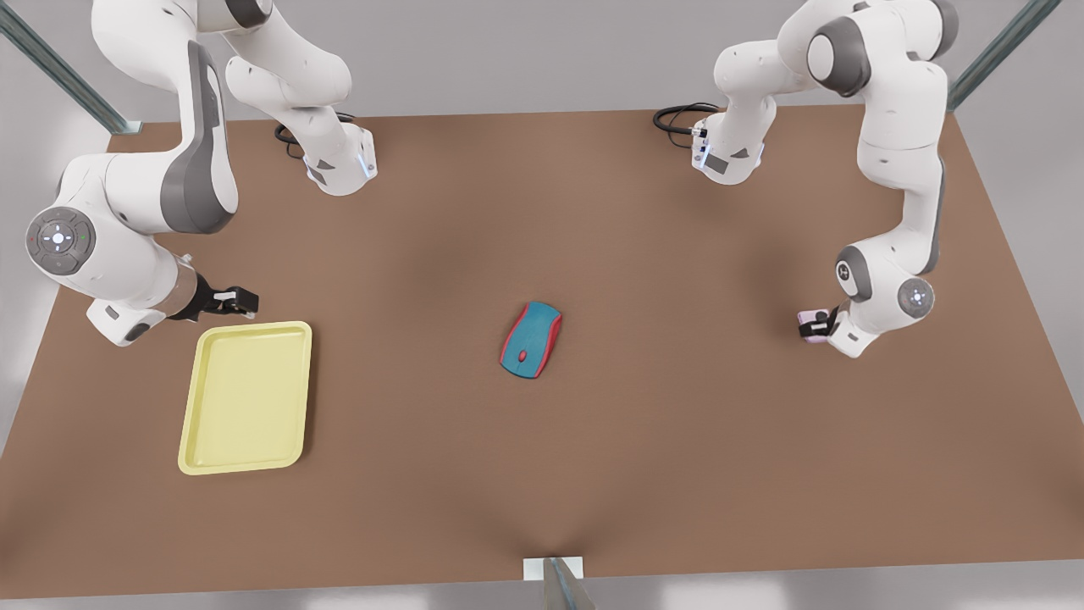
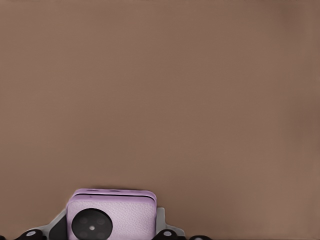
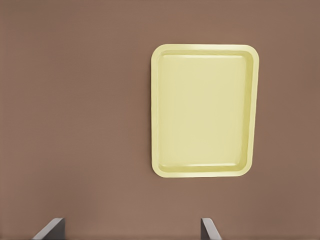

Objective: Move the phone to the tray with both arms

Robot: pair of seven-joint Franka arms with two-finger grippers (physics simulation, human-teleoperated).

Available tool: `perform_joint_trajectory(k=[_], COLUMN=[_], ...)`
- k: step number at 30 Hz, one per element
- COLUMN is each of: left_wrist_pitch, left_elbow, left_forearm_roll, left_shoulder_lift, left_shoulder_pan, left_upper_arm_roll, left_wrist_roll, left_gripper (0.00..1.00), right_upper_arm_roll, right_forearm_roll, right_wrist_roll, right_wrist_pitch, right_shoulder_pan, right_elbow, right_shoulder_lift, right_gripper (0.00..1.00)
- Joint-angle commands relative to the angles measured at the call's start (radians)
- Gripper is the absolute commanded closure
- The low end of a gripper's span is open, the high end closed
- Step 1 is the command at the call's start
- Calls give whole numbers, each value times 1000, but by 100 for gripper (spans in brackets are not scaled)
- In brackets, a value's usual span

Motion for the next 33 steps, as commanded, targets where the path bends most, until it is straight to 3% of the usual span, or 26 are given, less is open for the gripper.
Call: perform_joint_trajectory(k=[1, 3, 4, 7, 10, 14, 21, 33], left_wrist_pitch=[-19, -88, -174, -490, -518, -500, -530, -214], left_elbow=[4, 82, 192, 721, 898, 1070, 1123, 1226], left_forearm_roll=[-6, -9, -9, -13, -95, -233, -293, -297], left_shoulder_lift=[-2, -9, 30, 312, 384, 470, 452, 576], left_shoulder_pan=[-67, -257, -320, -527, -628, -637, -821, -992], left_upper_arm_roll=[-3, -14, -61, -81, -83, -100, -95, -147], left_wrist_roll=[-282, -643, -838, -1268, -1441, -1464, -1611, -1652], left_gripper=[21, 21, 21, 21, 21, 21, 21, 19], right_upper_arm_roll=[0, 0, 0, 0, 0, 0, 0, 0], right_forearm_roll=[2, 2, 2, 2, 2, 2, 2, 2], right_wrist_roll=[-1, -1, -1, -1, 1, 1, 1, 1], right_wrist_pitch=[-1, -1, -1, -1, -1, -1, -7, -8], right_shoulder_pan=[0, -1, 0, 0, 0, 0, 2, 0], right_elbow=[0, 0, 0, 0, 0, 0, 2, 2], right_shoulder_lift=[-1, -1, -1, 0, -1, -1, 0, 0], right_gripper=[0, 0, 0, 0, 0, 0, 0, 0])
